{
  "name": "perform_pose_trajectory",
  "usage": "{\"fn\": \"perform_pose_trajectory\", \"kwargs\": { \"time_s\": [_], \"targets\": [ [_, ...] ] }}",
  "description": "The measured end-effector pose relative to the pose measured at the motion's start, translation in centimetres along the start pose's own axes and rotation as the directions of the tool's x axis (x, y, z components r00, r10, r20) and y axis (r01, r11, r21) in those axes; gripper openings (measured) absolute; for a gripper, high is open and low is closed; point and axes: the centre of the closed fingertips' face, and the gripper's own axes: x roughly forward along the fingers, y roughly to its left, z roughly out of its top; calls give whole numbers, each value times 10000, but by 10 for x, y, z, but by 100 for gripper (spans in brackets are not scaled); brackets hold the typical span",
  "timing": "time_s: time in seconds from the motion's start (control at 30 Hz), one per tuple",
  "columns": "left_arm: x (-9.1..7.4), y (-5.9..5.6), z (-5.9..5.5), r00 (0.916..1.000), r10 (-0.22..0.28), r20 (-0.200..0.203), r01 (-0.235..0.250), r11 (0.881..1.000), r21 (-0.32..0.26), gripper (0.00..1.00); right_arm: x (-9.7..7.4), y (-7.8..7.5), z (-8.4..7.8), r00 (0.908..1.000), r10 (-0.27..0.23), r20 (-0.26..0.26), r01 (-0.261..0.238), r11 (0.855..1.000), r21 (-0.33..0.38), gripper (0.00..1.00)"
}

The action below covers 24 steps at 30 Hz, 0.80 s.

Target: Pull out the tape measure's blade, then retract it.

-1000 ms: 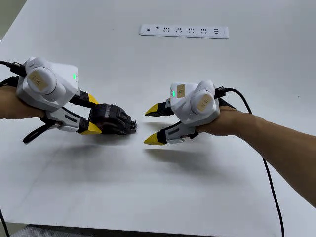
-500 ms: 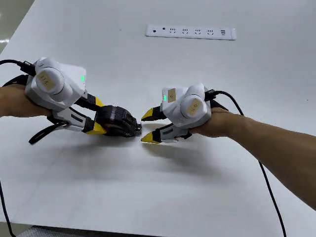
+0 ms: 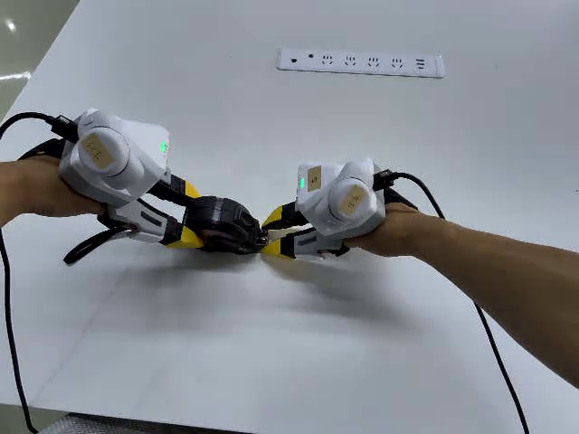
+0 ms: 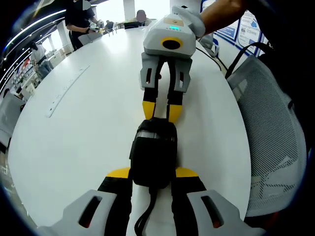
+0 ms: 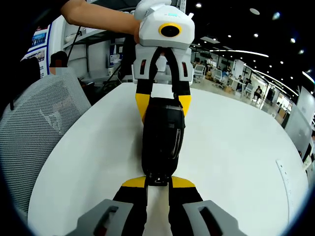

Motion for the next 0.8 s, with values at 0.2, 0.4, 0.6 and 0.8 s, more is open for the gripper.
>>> {"fn": "perform_pose_trajectory", "kwargs": {
  "time_s": [0.2,0.4,0.6,0.8],
  "targets": [
    [0,0,0,10000,-8,53,9,9999,-137,25,1,0,0,10000,-19,17,19,10000,79,12],
    [0,0,0,10000,-58,42,59,9996,-261,25,0,0,0,9999,-87,93,89,9998,-202,10],
    [0,-1,0,10000,-51,75,53,9994,-329,25,0,0,0,10000,-82,35,83,9993,-360,9],
    [0,-1,0,9999,-25,121,29,9993,-381,24,0,0,-1,10000,-58,-9,58,9995,-316,8]
  ]
}}
